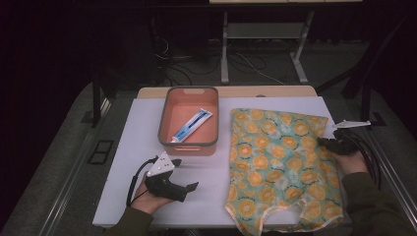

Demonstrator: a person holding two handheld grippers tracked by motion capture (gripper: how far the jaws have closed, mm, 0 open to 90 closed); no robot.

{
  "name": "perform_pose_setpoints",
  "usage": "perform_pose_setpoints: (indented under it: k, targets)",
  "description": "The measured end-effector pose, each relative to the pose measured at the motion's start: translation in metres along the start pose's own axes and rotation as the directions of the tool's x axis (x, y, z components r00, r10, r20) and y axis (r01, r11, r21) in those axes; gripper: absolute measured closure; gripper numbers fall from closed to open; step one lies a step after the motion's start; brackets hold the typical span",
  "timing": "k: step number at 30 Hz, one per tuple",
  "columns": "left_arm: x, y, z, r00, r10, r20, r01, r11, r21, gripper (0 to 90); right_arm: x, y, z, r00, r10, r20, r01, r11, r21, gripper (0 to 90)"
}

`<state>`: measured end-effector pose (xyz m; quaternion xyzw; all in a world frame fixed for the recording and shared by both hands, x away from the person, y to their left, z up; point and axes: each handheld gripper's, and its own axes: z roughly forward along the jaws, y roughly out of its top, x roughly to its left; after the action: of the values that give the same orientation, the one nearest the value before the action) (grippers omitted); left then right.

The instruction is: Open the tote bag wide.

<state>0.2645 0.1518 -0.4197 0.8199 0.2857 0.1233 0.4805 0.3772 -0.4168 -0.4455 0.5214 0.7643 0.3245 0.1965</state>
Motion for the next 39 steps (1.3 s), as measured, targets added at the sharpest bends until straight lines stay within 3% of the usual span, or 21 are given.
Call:
perform_pose_setpoints:
  k: [2, 5, 10, 14, 17, 24, 29, 34, 39]
  targets:
    - [-0.001, 0.0, 0.0, 1.0, -0.001, -0.001, 0.001, 1.0, -0.001, 2.4, 0.001, 0.002, -0.007, 1.0, 0.006, 0.006, -0.005, 0.999, -0.041, 58.0]
    - [-0.001, 0.0, -0.001, 1.0, 0.0, -0.001, 0.0, 1.0, -0.001, 2.5, 0.007, 0.008, -0.018, 0.9997, -0.021, -0.01, 0.021, 0.998, -0.06, 43.4]
    - [-0.001, 0.0, 0.0, 1.0, -0.001, 0.001, 0.001, 1.0, 0.003, 2.5, 0.029, 0.011, -0.031, 0.9932, -0.095, -0.067, 0.089, 0.992, -0.087, 29.5]
    - [-0.001, 0.0, 0.001, 1.0, -0.001, 0.003, 0.001, 1.0, 0.007, 2.6, 0.05, 0.012, -0.037, 0.978, -0.133, -0.161, 0.119, 0.989, -0.092, 25.6]
    - [-0.001, 0.0, 0.002, 1.0, 0.003, 0.004, -0.003, 1.0, 0.007, 2.7, 0.07, 0.011, -0.038, 0.9572, -0.175, -0.231, 0.158, 0.983, -0.088, 23.7]
    - [-0.002, 0.001, 0.003, 0.9999, 0.009, 0.009, -0.009, 0.9999, 0.012, 2.7, 0.122, 0.007, -0.031, 0.8929, -0.283, -0.35, 0.274, 0.959, -0.075, 19.8]
    - [-0.003, 0.001, 0.004, 0.9998, 0.015, 0.011, -0.015, 0.9998, 0.016, 2.7, 0.155, 0.004, -0.025, 0.8443, -0.346, -0.409, 0.35, 0.934, -0.069, 18.8]
    - [-0.004, 0.001, 0.004, 0.9998, 0.015, 0.011, -0.016, 0.9997, 0.017, 2.7, 0.187, 0.0, -0.02, 0.7886, -0.4, -0.467, 0.418, 0.906, -0.07, 18.5]
    - [-0.005, 0.001, 0.006, 0.9997, 0.019, 0.015, -0.019, 0.9996, 0.023, 2.8, 0.212, -0.004, -0.008, 0.7533, -0.432, -0.496, 0.473, 0.88, -0.048, 17.0]
